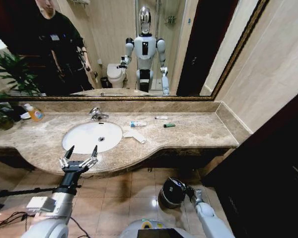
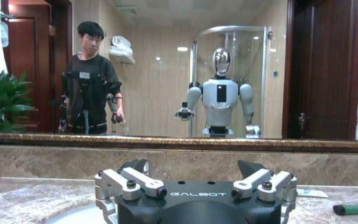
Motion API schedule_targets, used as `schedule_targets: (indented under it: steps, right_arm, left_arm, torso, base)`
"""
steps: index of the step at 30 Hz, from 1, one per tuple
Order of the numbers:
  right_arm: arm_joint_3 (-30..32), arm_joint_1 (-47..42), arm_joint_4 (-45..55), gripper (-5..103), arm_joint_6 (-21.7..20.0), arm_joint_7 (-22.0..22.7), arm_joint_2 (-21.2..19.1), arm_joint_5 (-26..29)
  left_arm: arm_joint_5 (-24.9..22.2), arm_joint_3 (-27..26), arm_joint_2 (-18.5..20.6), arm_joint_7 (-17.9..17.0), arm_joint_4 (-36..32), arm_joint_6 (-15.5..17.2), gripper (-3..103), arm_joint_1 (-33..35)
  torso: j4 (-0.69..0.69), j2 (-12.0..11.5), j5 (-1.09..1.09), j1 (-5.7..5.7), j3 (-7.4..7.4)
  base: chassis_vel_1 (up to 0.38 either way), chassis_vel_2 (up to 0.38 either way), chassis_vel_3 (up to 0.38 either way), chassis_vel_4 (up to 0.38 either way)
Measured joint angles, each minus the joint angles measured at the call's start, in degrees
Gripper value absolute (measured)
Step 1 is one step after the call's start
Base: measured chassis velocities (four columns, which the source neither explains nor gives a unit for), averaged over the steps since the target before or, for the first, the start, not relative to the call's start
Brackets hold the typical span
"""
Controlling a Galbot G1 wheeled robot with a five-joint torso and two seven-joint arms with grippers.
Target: Pick up the trash from the sink and place it in the trash bin.
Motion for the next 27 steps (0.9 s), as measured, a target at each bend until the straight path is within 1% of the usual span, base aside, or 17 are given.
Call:
schedule_targets:
  steps: [1, 5, 6, 8, 10, 13, 15, 16, 17, 18, 19, 20, 27]
  right_arm:
    - [0.0, 0.0, 0.0, 26, 0.0, 0.0, 0.0, 0.0]
    - [-0.12, 0.1, 0.48, 47, 0.03, 0.29, 0.69, -0.21]
    - [-0.12, 0.1, 0.48, 47, 0.03, 0.29, 0.69, -0.21]
    - [-0.13, 0.04, 0.63, 59, 0.08, 0.46, 0.83, -0.4]
    - [-0.14, 0.0, 0.66, 59, 0.1, 0.5, 0.85, -0.43]
    - [-0.11, -0.43, 0.98, 75, 0.19, 0.58, 0.83, -0.44]
    - [-0.1, -0.52, 1.07, 75, 0.2, 0.58, 0.81, -0.44]
    - [-0.08, -0.8, 1.45, 85, 0.2, 0.59, 0.73, -0.39]
    - [-0.07, -0.96, 1.73, 85, 0.2, 0.59, 0.66, -0.36]
    - [-0.05, -1.12, 2.06, 91, 0.19, 0.59, 0.61, -0.34]
    - [-0.05, -1.12, 2.06, 91, 0.19, 0.59, 0.61, -0.34]
    - [-0.03, -1.41, 2.64, 99, 0.15, 0.59, 0.56, -0.3]
    - [0.07, -1.97, 3.35, 100, 0.02, 0.61, 0.39, -0.04]
  left_arm:
    - [0.0, 0.0, 0.0, 0.0, 0.0, 0.0, 100, 0.0]
    - [0.0, 0.0, 0.0, 0.0, 0.0, 0.0, 100, 0.0]
    - [0.0, 0.0, 0.0, 0.0, 0.0, 0.0, 100, 0.0]
    - [0.0, 0.0, 0.0, 0.0, 0.0, 0.0, 100, 0.0]
    - [0.0, 0.0, 0.0, 0.0, 0.0, 0.0, 100, 0.0]
    - [0.0, 0.0, 0.0, 0.0, 0.0, 0.0, 100, 0.0]
    - [0.0, 0.0, 0.0, 0.0, 0.0, 0.0, 100, 0.0]
    - [0.0, 0.0, 0.01, 0.0, 0.0, 0.0, 100, 0.0]
    - [0.0, 0.0, 0.0, 0.0, 0.0, 0.0, 100, 0.0]
    - [0.0, 0.0, 0.0, 0.0, 0.0, 0.0, 100, 0.0]
    - [0.0, 0.0, 0.0, 0.0, 0.0, 0.0, 100, 0.0]
    - [0.0, 0.0, 0.0, 0.0, 0.0, 0.0, 100, 0.0]
    - [0.0, 0.0, 0.0, 0.0, 0.0, 0.0, 100, 0.0]
  torso:
    - [0.0, 0.0, 0.0, 0.0, 0.0]
    - [0.0, 0.0, 0.0, 0.0, 0.0]
    - [0.0, 0.0, 0.0, 0.0, 0.0]
    - [0.0, 0.0, 0.0, 0.0, 0.0]
    - [0.0, 0.0, 0.0, 0.0, 0.0]
    - [0.0, 0.0, 0.0, 0.0, 0.0]
    - [0.0, 0.0, 0.01, 0.0, 0.0]
    - [0.0, 0.0, 0.0, 0.0, 0.0]
    - [0.0, 0.0, 0.0, 0.0, 0.0]
    - [0.0, 0.0, 0.0, 0.0, 0.0]
    - [0.0, 0.0, 0.0, 0.0, 0.0]
    - [0.0, 0.0, 0.0, 0.0, 0.0]
    - [0.0, 0.0, 0.01, 0.0, 0.0]
  base:
    - [0.0, 0.0, 0.0, 0.0]
    - [0.0, 0.0, 0.0, 0.0]
    - [0.0, 0.0, 0.0, 0.0]
    - [0.0, 0.0, 0.0, 0.0]
    - [0.0, 0.0, 0.0, 0.0]
    - [0.0, 0.0, 0.0, 0.0]
    - [0.0, 0.0, 0.0, 0.0]
    - [0.0, 0.0, 0.0, 0.0]
    - [0.0, 0.0, 0.0, 0.0]
    - [0.0, 0.0, 0.0, 0.0]
    - [0.0, 0.0, 0.0, 0.0]
    - [0.0, 0.0, 0.0, 0.0]
    - [0.0, 0.0, 0.0, 0.0]
